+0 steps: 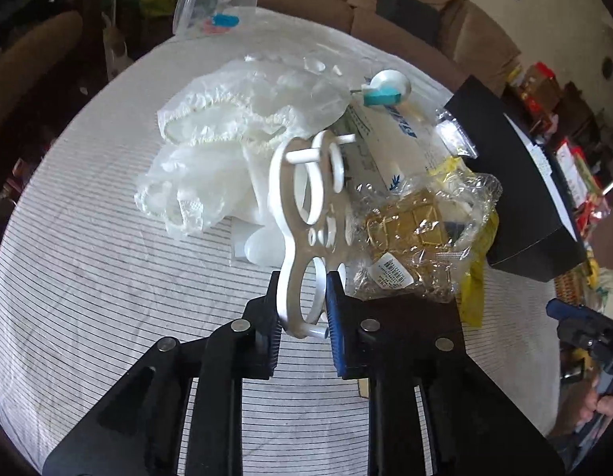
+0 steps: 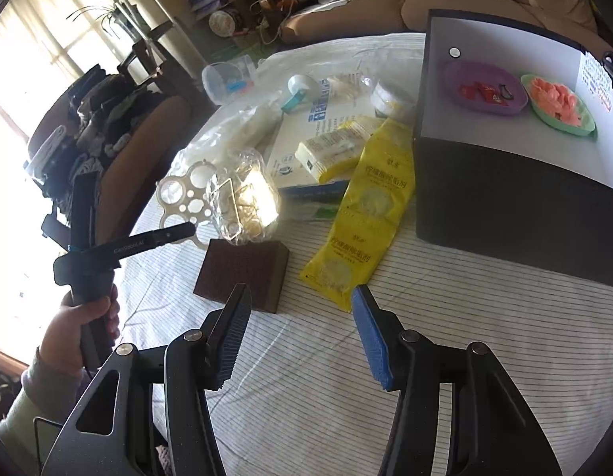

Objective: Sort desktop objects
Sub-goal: 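Withdraw the right gripper from the box back over the table, then move the left gripper toward the white ring holder on the table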

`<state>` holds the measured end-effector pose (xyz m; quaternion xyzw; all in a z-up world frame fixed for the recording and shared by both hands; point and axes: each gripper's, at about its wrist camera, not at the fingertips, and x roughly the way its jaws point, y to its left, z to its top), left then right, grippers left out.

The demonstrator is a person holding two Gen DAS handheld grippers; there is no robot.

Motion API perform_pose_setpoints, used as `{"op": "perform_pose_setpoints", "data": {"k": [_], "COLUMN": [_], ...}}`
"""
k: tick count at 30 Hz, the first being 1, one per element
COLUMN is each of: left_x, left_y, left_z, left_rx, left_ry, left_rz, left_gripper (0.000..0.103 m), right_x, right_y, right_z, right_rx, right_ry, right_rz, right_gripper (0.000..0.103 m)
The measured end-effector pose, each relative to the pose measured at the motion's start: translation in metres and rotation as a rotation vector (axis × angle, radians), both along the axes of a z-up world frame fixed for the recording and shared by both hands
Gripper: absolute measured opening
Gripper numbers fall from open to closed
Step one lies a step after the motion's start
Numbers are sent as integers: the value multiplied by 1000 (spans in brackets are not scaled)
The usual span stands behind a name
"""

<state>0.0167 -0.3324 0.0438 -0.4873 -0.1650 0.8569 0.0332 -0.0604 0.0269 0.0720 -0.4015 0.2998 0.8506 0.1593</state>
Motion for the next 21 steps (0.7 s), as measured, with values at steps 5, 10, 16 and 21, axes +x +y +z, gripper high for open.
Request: {"op": "perform_pose_setpoints", "data": {"k": [5,10,16,21], "left_x": [12,13,15,12], "left_y": [22,50,87,124], "left_z": [32,38,51,25], "left_rx": [22,31,97,140], "left_ry": [124,151,180,94], "left_rz": [-96,-164,-253,-351], "left_gripper": [18,30,43,46], "right_x": [-3,-2,-2,-3], "right_y": [-4,-5,-5,1], "right_z": [2,-3,-9,-11], "right_rx": [-16,-28,-27,-34], "right_ry": [20,17,-4,-4], "right_rz": [22,18,8,-13], "right_gripper": [55,55,55,55]}}
